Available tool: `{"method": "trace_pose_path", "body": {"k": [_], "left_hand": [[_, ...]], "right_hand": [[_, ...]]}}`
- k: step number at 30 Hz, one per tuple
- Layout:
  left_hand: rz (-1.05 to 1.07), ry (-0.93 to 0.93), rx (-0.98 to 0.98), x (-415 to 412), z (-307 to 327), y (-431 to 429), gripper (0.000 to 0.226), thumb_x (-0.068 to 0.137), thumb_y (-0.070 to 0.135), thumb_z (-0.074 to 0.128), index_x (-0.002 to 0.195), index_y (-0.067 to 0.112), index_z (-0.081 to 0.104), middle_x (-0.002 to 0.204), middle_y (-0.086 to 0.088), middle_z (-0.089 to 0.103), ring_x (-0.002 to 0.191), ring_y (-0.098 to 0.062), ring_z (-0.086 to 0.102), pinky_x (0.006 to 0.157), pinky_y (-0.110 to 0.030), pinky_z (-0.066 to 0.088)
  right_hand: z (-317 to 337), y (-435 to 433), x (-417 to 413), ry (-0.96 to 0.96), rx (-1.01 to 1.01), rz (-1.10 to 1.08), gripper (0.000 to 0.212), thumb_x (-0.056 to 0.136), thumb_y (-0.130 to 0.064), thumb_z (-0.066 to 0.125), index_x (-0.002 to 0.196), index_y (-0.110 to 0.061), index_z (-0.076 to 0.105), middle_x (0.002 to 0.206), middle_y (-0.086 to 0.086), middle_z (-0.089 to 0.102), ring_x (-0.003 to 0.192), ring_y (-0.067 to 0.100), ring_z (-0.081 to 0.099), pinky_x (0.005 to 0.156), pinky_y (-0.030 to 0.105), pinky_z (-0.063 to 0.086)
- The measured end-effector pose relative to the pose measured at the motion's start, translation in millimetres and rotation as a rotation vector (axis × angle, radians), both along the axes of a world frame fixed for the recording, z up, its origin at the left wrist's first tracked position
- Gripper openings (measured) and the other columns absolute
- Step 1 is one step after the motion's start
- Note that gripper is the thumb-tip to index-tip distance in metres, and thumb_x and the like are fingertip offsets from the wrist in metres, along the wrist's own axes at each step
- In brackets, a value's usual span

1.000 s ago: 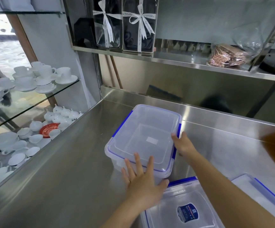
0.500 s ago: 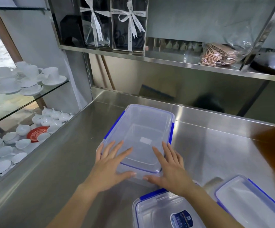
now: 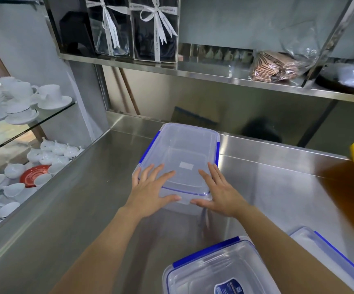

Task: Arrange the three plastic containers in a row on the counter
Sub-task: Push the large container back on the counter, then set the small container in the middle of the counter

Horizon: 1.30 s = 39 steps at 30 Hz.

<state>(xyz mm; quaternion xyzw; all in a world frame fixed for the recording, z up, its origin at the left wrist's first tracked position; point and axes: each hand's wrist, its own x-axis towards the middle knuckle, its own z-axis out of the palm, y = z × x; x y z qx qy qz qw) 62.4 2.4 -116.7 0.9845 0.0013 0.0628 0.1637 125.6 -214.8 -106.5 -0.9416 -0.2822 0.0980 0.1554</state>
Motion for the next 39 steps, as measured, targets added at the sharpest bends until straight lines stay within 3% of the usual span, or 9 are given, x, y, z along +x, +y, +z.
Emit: {"method": "trace_pose_path", "body": {"k": [5,8,13,16,20,23,28,31,39], "left_hand": [[-0.010,0.130,0.043,4,6,1,0.075,0.073,0.075,0.040,0.140,0.048,0.019,0.159,0.005,0.008,0.145,-0.018,-0.006,0.116,-0.045,-0.013],[0.013,0.182,0.182,1,10,-6,0.073,0.081,0.071,0.032,0.144,0.044,0.006,0.160,0.002,-0.001,0.146,-0.021,-0.009,0.116,-0.050,-0.011],[0.035,0.170,0.150,-16,11,-22,0.072,0.088,0.063,0.030,0.147,0.035,0.001,0.160,-0.003,-0.007,0.146,-0.022,-0.012,0.116,-0.047,-0.010],[-0.034,0.001,0.091,-35,8,-34,0.077,0.079,0.068,0.024,0.146,0.031,0.017,0.159,-0.006,0.011,0.147,-0.021,0.005,0.118,-0.042,0.001],[-0.090,-0.163,-0.081,-58,12,-59,0.071,0.075,0.058,0.032,0.126,0.015,0.056,0.129,-0.007,0.061,0.121,-0.024,0.054,0.103,-0.037,0.039],[-0.089,-0.201,-0.098,-70,11,-76,0.057,0.079,0.052,0.042,0.116,0.013,0.062,0.115,-0.006,0.068,0.107,-0.027,0.061,0.093,-0.039,0.046],[-0.035,0.040,-0.387,-84,1,-92,0.026,0.086,0.036,0.061,0.103,0.016,0.064,0.097,-0.002,0.071,0.092,-0.022,0.066,0.085,-0.037,0.052],[0.012,0.161,-0.467,-89,-11,-96,0.027,0.085,0.039,0.061,0.101,0.019,0.065,0.098,-0.001,0.069,0.091,-0.020,0.064,0.088,-0.038,0.052],[0.029,0.419,-0.663,-98,-19,-96,0.035,0.086,0.046,0.056,0.090,0.013,0.067,0.095,-0.009,0.070,0.087,-0.023,0.064,0.084,-0.038,0.049]], "right_hand": [[2,3,-5,-0.011,-0.091,-0.013,0.094,0.076,-0.071,0.034,0.147,-0.026,-0.008,0.158,0.003,-0.020,0.145,0.020,-0.017,0.118,0.043,0.016],[7,6,-17,-0.068,-0.195,-0.045,0.090,0.078,-0.071,0.026,0.147,-0.023,-0.009,0.158,0.007,-0.015,0.146,0.025,-0.011,0.118,0.044,0.014],[17,0,-40,-0.082,-0.140,-0.136,0.077,0.090,-0.052,0.042,0.147,-0.028,-0.004,0.159,0.006,0.007,0.145,0.026,0.013,0.114,0.044,0.023],[22,-19,-55,-0.078,-0.081,-0.188,0.066,0.092,-0.041,0.043,0.146,-0.027,0.008,0.154,0.007,0.024,0.135,0.030,0.034,0.107,0.044,0.031],[29,-55,-85,-0.078,-0.035,-0.267,0.057,0.092,-0.030,0.047,0.143,-0.018,0.025,0.144,0.012,0.039,0.123,0.036,0.046,0.099,0.041,0.039],[24,-81,-114,-0.125,0.039,-0.372,0.050,0.090,-0.027,0.051,0.136,-0.010,0.039,0.134,0.017,0.049,0.117,0.038,0.051,0.095,0.043,0.043],[10,-105,-168,-0.174,0.166,-0.594,0.034,0.093,-0.024,0.048,0.121,-0.007,0.054,0.121,0.016,0.059,0.108,0.036,0.056,0.086,0.041,0.047],[3,-110,-196,-0.211,0.133,-0.685,0.030,0.094,-0.029,0.044,0.110,-0.008,0.058,0.107,0.015,0.066,0.095,0.035,0.061,0.073,0.037,0.046],[-6,-97,-218,0.098,-0.117,-0.744,0.072,0.088,-0.061,0.032,0.141,-0.014,0.021,0.121,0.010,0.061,0.104,0.028,0.064,0.086,0.039,0.055]]}}
